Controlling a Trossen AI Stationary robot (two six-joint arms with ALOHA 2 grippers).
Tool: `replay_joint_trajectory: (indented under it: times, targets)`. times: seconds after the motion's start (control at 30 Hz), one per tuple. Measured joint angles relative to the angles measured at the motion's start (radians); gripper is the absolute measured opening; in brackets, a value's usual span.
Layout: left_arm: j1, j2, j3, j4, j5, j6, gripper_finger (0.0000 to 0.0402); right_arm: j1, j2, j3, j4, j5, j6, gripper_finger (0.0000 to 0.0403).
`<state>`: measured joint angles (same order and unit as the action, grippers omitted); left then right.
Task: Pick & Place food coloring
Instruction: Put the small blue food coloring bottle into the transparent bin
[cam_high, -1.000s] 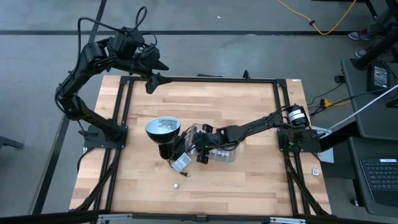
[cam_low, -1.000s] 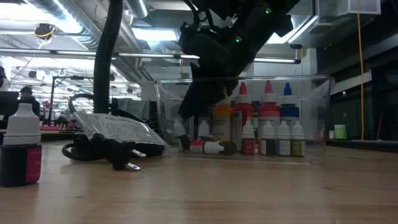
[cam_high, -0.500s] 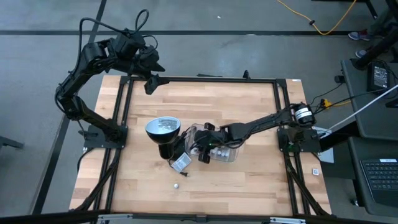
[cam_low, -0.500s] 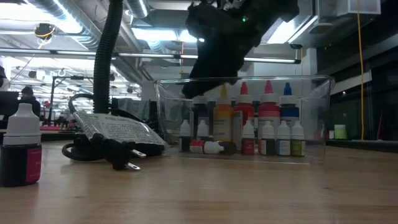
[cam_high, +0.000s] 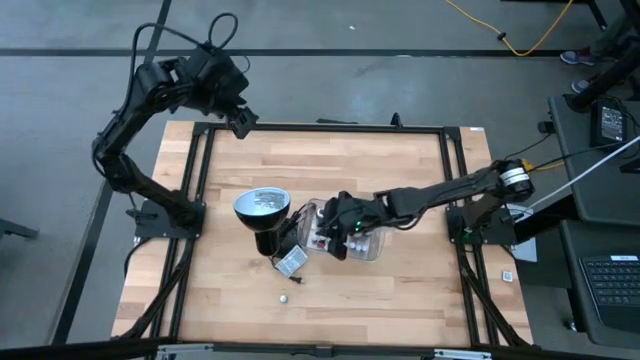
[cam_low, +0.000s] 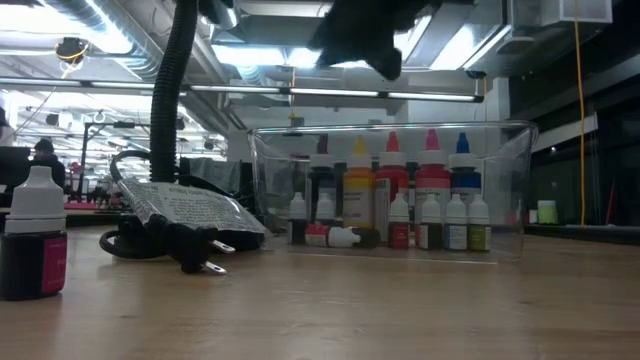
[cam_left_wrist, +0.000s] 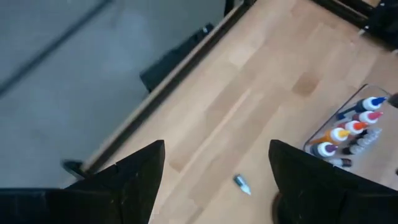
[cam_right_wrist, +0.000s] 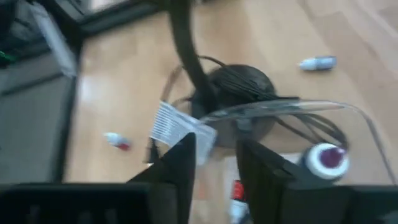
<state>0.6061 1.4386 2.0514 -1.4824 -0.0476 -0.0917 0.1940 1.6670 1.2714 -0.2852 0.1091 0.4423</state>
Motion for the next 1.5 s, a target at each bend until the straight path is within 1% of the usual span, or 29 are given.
replay_joint_trajectory:
  times: [0.13,0.2,0.27,0.37,0.43,0.57,0.67,0.93,1.1,1.27,1.43,1.5]
  targets:
    - [0.117,0.050,0.000,-0.038,0.141,0.000,0.0283,0.000,-0.048,0.001,-0.012,-0.075,0.068,0.0170]
    - [0.161,0.088,0.000,-0.060,0.189,-0.003,0.0283,0.000,-0.067,0.001,-0.044,-0.112,0.091,0.0205]
    - [0.192,0.127,0.000,-0.079,0.204,-0.021,0.0283,0.000,-0.086,0.001,-0.063,-0.138,0.102,0.0235]
    - [0.225,0.184,0.000,-0.090,0.218,-0.030,0.0283,0.002,-0.116,0.001,-0.072,-0.138,0.089,0.0268]
    - [0.245,0.218,-0.002,-0.089,0.279,-0.040,0.0283,0.005,-0.141,0.001,-0.075,-0.133,0.071,0.0280]
    - [0.286,0.275,-0.002,-0.089,0.451,-0.120,0.0283,0.008,-0.184,0.001,-0.088,-0.099,0.047,0.0286]
    - [0.296,0.321,-0.002,-0.089,0.492,-0.210,0.0283,0.008,-0.207,0.001,-0.105,-0.061,0.019,0.0287]
    - [0.260,0.418,-0.002,-0.089,0.494,-0.430,0.0283,0.008,-0.210,0.002,-0.113,0.063,-0.013,0.0287]
    - [0.214,0.470,-0.002,-0.089,0.494,-0.493,0.0283,0.008,-0.210,0.002,-0.112,0.067,-0.068,0.0287]
    - [0.176,0.511,-0.002,-0.089,0.488,-0.522,0.0283,0.016,-0.210,0.002,-0.111,0.058,-0.107,0.0287]
    - [0.146,0.566,-0.002,-0.088,0.485,-0.542,0.0283,0.041,-0.210,0.002,-0.114,0.057,-0.111,0.0287]
    - [0.139,0.568,-0.028,-0.085,0.480,-0.556,0.0283,0.050,-0.210,0.002,-0.117,0.060,-0.115,0.0287]
